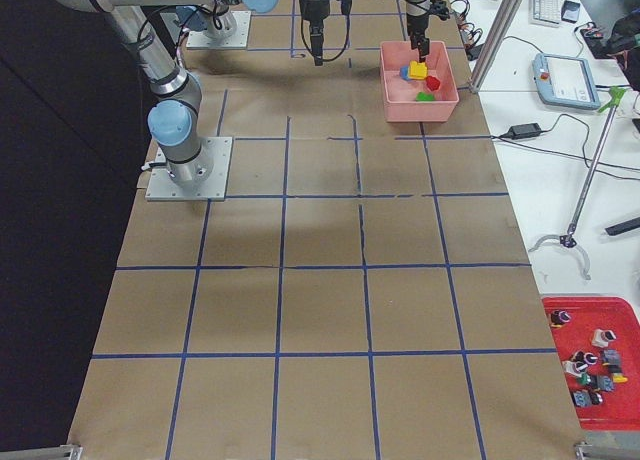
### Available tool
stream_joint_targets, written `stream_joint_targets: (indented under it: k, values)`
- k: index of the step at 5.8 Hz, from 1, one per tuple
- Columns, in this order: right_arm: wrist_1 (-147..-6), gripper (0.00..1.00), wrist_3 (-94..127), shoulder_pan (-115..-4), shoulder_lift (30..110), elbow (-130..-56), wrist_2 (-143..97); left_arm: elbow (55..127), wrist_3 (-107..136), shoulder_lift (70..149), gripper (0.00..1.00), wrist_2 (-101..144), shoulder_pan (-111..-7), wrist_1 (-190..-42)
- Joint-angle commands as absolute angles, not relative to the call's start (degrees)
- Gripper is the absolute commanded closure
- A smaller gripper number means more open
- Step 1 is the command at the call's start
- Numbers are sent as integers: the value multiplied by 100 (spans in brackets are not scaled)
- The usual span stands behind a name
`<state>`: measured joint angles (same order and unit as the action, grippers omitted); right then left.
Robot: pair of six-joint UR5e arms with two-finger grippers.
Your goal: Put all blocks into box
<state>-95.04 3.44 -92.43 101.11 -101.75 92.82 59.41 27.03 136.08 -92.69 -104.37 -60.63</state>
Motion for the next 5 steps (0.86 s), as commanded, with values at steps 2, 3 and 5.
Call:
stream_joint_targets:
  k: [2, 3, 5]
  values:
    - [-9519, 0, 360, -9246, 9976, -10318, 9263, 6098, 1738, 12522, 0, -9237, -10101, -7349]
    - [-9527, 0, 360, -9246, 9949, -10318, 9238, 6465, 1131, 11889, 0, -9211, -9907, -7774]
    - [-9519, 0, 360, -9246, 9967, -10318, 9255, 8173, 83, 10108, 0, -8950, -9407, -7937]
